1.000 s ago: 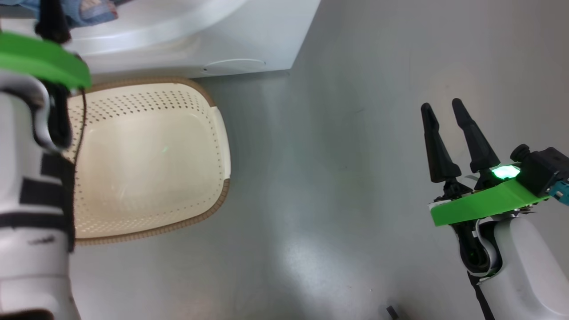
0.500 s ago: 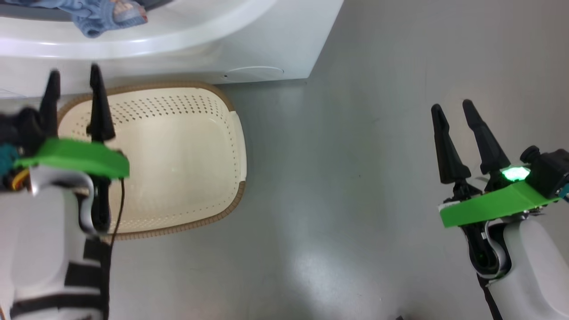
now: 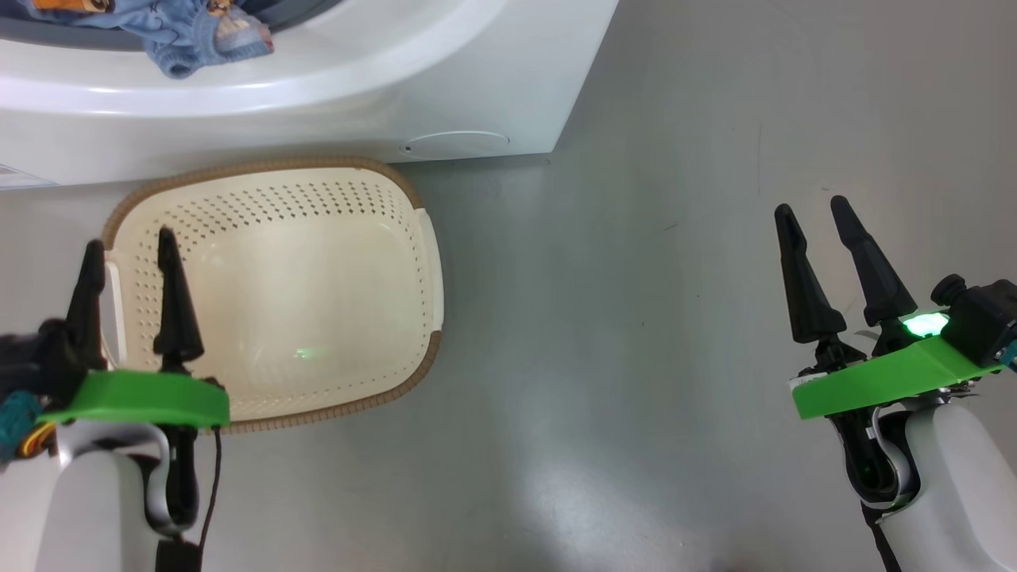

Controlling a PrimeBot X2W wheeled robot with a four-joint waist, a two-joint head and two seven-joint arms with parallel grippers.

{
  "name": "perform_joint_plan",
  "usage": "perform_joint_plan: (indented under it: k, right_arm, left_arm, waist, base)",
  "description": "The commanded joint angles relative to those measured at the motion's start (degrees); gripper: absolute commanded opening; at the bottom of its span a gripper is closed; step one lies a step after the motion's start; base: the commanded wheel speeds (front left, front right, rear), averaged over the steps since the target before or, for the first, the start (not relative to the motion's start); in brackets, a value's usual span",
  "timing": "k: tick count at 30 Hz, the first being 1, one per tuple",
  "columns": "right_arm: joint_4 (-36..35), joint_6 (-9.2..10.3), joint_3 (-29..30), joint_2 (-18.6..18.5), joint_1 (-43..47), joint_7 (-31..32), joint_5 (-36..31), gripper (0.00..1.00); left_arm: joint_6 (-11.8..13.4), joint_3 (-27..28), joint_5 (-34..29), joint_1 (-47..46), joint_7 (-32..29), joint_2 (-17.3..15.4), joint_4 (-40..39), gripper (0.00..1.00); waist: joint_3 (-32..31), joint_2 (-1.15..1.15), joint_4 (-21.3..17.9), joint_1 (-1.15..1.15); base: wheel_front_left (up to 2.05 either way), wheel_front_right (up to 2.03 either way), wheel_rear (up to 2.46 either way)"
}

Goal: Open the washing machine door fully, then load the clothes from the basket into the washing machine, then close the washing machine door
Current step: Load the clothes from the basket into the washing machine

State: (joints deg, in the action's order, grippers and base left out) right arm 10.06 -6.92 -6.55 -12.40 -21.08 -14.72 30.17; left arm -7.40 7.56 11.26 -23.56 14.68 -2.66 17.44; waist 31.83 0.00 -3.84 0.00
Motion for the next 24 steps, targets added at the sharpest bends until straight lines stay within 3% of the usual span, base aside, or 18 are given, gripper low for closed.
perform_joint_plan:
  k: [1,13,24]
  right_arm:
    - [-1.19,-0.57,-1.05,-0.45,1.72,-0.28,-0.54,1.0]
    - [-1.18,-0.57,-0.99,-0.45,1.56,-0.28,-0.51,1.0]
    - [-1.49,-0.57,-0.78,-0.34,0.6,-0.28,-0.6,1.0]
  left_arm:
    - [-0.09,2.18,-0.76,2.17,0.32,-1.02,-2.29,1.0]
    - [-0.09,3.16,-0.77,3.07,0.32,-0.36,-4.09,1.0]
    - [-0.09,1.12,-0.77,-3.35,0.32,-0.36,-1.84,1.0]
  waist:
    - [0.01,0.0,0.0,0.0]
    - [0.19,0.0,0.03,0.0]
    - [1.72,0.0,0.39,0.0]
  base:
    - [0.0,0.0,0.0]
    - [0.0,0.0,0.0]
    - [0.0,0.0,0.0]
